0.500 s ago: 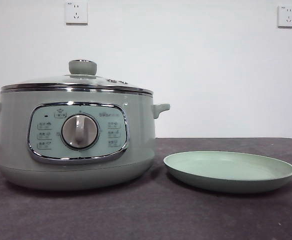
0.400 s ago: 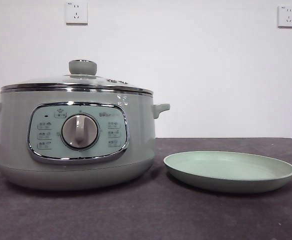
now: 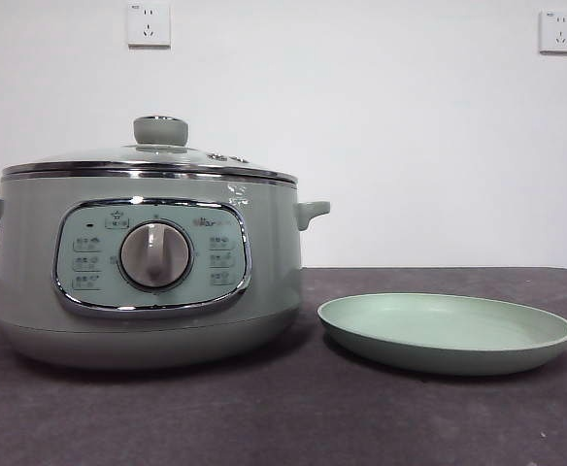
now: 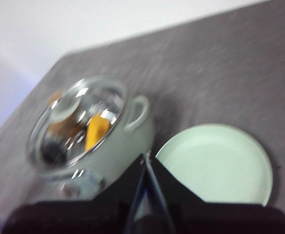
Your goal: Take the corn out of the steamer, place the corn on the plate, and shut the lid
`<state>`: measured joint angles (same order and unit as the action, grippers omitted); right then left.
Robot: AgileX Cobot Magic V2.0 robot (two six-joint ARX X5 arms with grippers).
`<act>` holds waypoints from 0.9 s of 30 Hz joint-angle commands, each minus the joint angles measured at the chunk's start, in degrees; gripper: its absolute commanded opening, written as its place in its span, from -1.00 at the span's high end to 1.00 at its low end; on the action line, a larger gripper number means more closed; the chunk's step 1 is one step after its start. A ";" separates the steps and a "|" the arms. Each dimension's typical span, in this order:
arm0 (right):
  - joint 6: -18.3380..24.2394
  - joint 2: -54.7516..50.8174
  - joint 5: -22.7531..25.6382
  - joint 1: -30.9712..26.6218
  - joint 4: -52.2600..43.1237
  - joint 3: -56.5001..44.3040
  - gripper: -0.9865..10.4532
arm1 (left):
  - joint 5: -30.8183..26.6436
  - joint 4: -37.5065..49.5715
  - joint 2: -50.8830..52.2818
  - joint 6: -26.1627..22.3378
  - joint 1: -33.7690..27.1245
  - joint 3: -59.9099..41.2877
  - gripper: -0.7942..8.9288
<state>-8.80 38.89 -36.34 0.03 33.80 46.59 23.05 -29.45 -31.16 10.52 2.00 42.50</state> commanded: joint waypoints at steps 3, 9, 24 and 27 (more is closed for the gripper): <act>8.90 6.29 -4.24 0.15 5.73 4.96 0.74 | 6.75 -3.65 -6.12 -4.79 -0.09 4.92 0.84; 6.67 10.05 -3.82 0.15 5.99 5.35 -0.01 | 8.44 -3.28 -9.66 -4.50 -0.07 5.99 0.17; 6.71 12.61 -3.58 2.08 6.56 5.35 0.00 | 3.58 5.75 -24.57 -3.37 8.24 12.48 0.00; 6.47 13.00 -3.48 2.69 6.58 5.35 0.00 | -0.50 5.79 -29.48 -5.18 12.04 15.58 0.00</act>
<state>-1.96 51.70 -39.90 2.46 40.64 51.92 23.75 -24.08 -59.20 7.38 12.80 57.43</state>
